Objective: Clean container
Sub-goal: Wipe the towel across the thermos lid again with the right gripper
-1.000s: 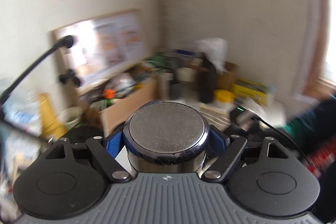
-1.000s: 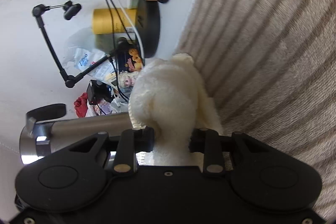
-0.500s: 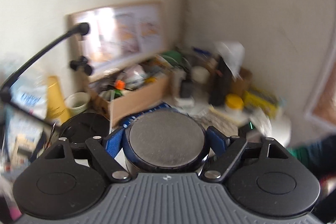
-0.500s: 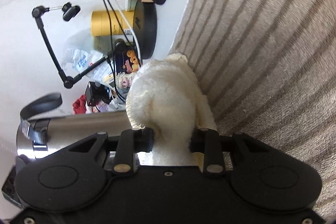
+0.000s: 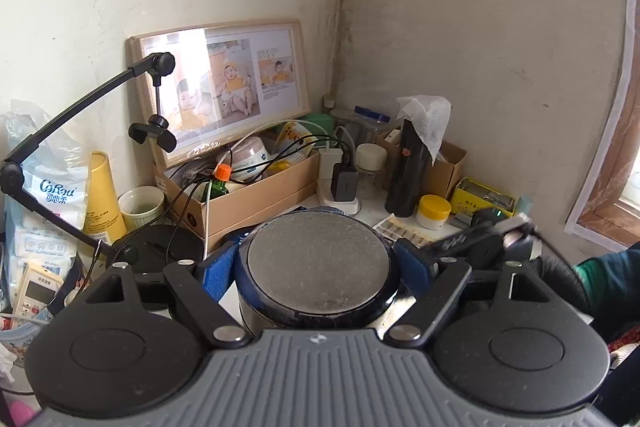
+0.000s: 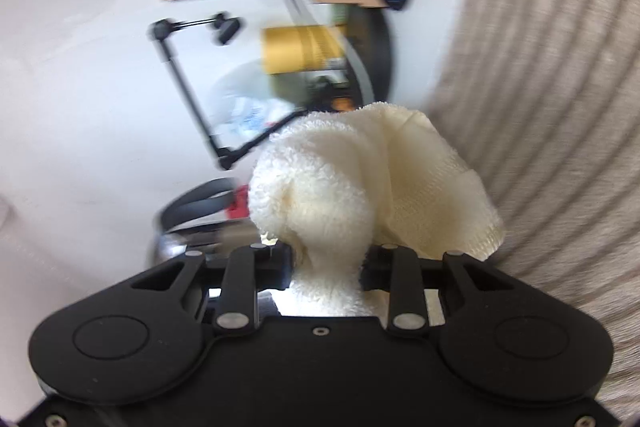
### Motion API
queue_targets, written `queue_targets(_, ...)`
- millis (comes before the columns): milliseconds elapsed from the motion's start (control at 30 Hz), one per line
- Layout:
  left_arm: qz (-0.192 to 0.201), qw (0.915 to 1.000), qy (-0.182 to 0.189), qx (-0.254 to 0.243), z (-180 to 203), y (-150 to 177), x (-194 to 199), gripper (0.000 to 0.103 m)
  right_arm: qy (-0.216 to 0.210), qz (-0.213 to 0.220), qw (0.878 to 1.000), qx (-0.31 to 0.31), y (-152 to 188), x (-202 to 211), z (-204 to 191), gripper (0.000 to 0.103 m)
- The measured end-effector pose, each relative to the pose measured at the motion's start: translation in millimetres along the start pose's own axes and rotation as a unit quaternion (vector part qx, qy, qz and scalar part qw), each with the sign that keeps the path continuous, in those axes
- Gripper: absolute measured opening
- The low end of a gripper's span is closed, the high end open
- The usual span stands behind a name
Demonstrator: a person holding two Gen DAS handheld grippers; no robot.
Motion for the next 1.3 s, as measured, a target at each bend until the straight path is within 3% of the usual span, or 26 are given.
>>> queue_targets(67,0.001,1.0,0.003,-0.003,1.2,0.1,0.1,0.083,-0.017,-0.007,1.0,0.016,1.2,-2.6,-14.5,0.028)
queue_targets(200,0.004,0.9999,0.01,-0.008,3.3,1.3,2.3,0.083,-0.006,-0.018,0.998,0.06,3.4,-2.7,-35.4,0.028)
queue_targets(367,0.007,0.9998,0.013,-0.012,4.7,3.1,4.7,0.083,-0.011,-0.005,0.996,0.085,5.1,3.3,-56.1,0.028)
queue_targets(633,0.016,0.9995,0.022,-0.014,2.4,6.7,9.7,0.083,-0.018,-0.036,0.992,0.123,10.6,-8.9,-89.7,0.028)
queue_targets(833,0.039,0.9928,0.08,-0.08,0.9,12.5,14.2,0.082,-0.02,-0.085,0.985,0.151,18.9,-20.4,-107.9,0.03)
queue_targets(1033,0.033,0.9927,0.079,-0.085,-3.4,9.5,7.6,0.083,-0.011,-0.137,0.975,0.173,31.5,-15.5,-113.7,0.03)
queue_targets(1200,0.022,0.9941,0.071,-0.079,5.0,6.4,3.2,0.083,-0.002,-0.111,0.979,0.171,31.1,-3.5,-107.9,0.03)
queue_targets(1300,0.003,0.9971,0.065,-0.039,4.3,1.7,0.0,0.083,-0.004,-0.085,0.982,0.17,25.3,-1.6,-104.8,0.03)
Point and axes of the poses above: each gripper's, at about its wrist camera, not at the fingertips, and x roughly against the way its jaws point, z to its right, y to its underside, the point moved 7 cm from there along -x, roughly the way its jaws point, and after that the axes turned 15 degrees about -y, right-handed, at the moved point
